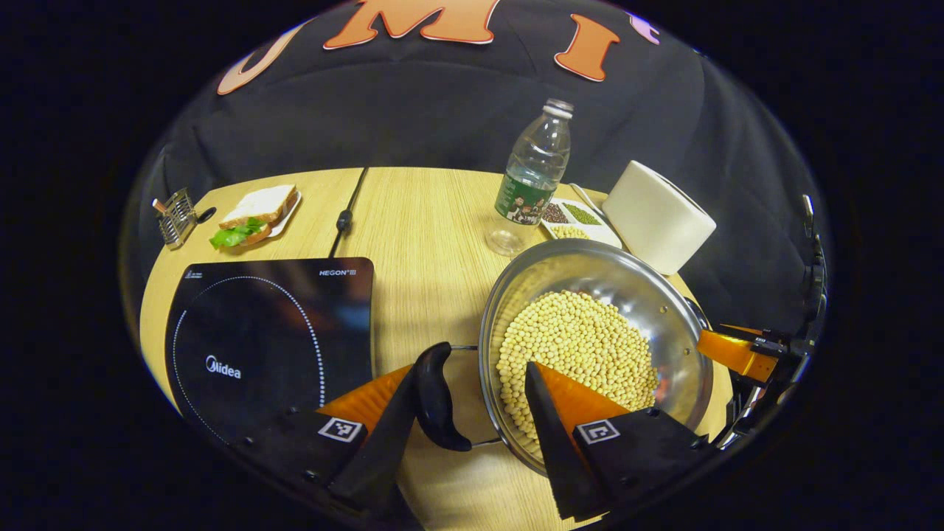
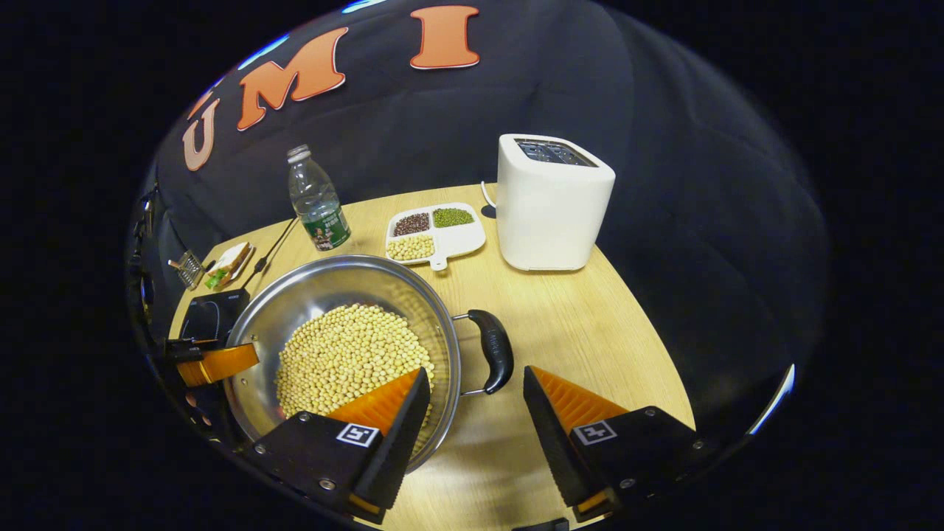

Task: First push the handle of the pot to place it horizontally, then grasp the pot with both hands and set it on the induction cooktop.

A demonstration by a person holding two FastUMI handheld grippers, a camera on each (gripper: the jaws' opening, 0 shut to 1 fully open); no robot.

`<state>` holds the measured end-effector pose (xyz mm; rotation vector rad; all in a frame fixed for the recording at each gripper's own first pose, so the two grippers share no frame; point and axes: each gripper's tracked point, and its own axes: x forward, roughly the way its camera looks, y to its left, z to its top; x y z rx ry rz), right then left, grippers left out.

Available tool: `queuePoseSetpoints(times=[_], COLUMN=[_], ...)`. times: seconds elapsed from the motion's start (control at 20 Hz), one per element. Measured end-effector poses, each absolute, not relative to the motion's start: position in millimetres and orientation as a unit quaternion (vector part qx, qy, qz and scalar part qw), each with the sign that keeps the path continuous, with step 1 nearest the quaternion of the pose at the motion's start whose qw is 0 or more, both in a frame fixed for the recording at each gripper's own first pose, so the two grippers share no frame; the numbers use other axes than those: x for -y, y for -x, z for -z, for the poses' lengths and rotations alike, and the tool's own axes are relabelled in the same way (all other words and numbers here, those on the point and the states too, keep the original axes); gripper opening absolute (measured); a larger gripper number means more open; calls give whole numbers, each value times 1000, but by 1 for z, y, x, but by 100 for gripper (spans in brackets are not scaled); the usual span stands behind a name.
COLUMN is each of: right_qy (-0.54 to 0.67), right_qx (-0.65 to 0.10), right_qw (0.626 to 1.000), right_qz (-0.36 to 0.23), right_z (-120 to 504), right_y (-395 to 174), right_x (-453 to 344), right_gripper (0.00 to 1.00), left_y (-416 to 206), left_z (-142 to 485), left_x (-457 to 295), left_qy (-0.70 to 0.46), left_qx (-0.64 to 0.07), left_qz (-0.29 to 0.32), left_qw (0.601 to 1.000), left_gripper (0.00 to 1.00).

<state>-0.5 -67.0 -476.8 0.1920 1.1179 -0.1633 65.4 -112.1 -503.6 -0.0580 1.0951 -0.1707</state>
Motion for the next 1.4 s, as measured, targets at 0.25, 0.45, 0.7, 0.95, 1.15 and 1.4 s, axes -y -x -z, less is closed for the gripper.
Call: queuePoseSetpoints(times=[0.25,0.45,0.7,0.95,1.15,1.4], right_qy=[-72,-65,-98,-110,-90,-73], right_qx=[-550,-552,-559,-557,-551,-544], right_qw=[829,828,820,820,827,834], right_qz=[73,74,78,72,67,63], right_z=[496,508,515,522,521,518], right_y=[2,-5,-9,-15,-16,-18], right_x=[68,70,70,64,62,61], right_gripper=[82,82,84,80,68,64], left_y=[-72,-77,-85,-89,-90,-90], left_z=[518,522,532,537,538,537], left_x=[110,106,107,111,110,110], left_qy=[-1,-30,-46,-23,-21,-20], left_qx=[-510,-499,-497,-492,-486,-480], left_qz=[61,48,45,54,47,45], left_qw=[858,865,865,869,872,876], left_gripper=[86,87,82,80,79,77])
